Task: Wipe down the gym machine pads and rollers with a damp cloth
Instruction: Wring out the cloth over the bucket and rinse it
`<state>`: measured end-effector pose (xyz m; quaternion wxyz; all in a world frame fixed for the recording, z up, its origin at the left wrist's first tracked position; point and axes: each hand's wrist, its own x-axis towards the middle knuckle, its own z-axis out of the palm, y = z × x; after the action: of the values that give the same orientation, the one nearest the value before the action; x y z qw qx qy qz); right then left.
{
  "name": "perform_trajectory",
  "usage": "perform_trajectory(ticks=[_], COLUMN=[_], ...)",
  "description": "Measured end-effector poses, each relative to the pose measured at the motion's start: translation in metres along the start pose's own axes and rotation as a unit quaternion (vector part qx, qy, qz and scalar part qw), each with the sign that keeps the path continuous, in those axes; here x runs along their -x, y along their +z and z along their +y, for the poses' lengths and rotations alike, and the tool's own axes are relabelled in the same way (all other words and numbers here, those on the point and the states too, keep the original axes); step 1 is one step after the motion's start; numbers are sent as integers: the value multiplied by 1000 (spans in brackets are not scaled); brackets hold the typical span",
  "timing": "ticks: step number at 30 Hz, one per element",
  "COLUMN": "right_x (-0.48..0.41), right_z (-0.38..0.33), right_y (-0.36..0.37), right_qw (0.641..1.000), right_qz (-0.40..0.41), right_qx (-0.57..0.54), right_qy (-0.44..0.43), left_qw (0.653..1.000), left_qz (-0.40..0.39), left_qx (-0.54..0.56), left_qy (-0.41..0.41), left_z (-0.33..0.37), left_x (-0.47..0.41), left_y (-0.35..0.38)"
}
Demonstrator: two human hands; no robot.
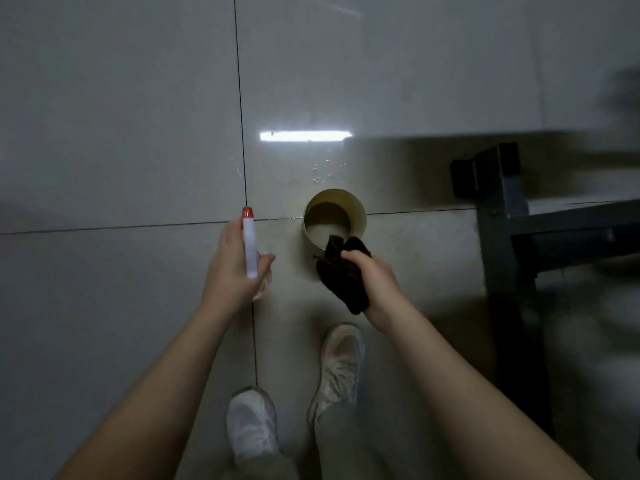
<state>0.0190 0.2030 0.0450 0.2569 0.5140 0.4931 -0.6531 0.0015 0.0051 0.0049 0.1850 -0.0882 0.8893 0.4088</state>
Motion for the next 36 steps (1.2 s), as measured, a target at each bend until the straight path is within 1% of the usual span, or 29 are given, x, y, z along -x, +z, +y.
perform_trajectory(ticks=[5, 10, 14, 21, 23, 25, 27, 28, 29, 31, 32, 33, 34, 35, 36], right_x=[-43, -66, -73, -69, -64, -60, -58, -58, -58, -60, -62, -61, -61, -60, -58], right_z=[-3, 0, -1, -14, -19, -23, -27, -29, -32, -38, -41, -45, -49, -53, -56], right_y=[9, 12, 14, 11, 10, 7, 5, 4, 3, 1, 0, 1, 2, 4, 5], right_qw=[1000, 1000, 1000, 997, 994, 993, 994, 994, 994, 992, 989, 985, 980, 976, 971], right_qz=[-16, -16, -17, -80, -105, -116, -112, -107, -104, -100, -99, -102, -109, -123, -143], right_qx=[17, 21, 23, -10, -26, -26, -9, 8, 28, 76, 104, 131, 156, 174, 185], right_qy=[-4, -12, -12, 18, 16, 11, 4, 0, -5, -21, -31, -40, -48, -53, -57], left_qw=[999, 998, 999, 998, 996, 990, 984, 984, 986, 989, 986, 977, 963, 947, 932], left_qz=[38, 20, 24, -21, -51, -102, -117, -97, -56, 29, 37, 22, -16, -64, -117], left_qx=[25, 33, 8, -41, -60, -66, -100, -130, -152, -140, -129, -136, -151, -171, -190], left_qy=[-18, -48, -44, -46, -51, -75, -89, -74, -44, 43, 99, 163, 223, 265, 286], left_z=[-22, -34, -49, -65, -70, -69, -65, -60, -54, -30, -16, -2, 12, 26, 38], left_x=[-40, -58, -55, -56, -56, -56, -53, -49, -46, -37, -35, -34, -36, -39, -44], left_y=[17, 30, 37, 39, 33, 21, 4, -7, -18, -34, -35, -31, -22, -11, 1])
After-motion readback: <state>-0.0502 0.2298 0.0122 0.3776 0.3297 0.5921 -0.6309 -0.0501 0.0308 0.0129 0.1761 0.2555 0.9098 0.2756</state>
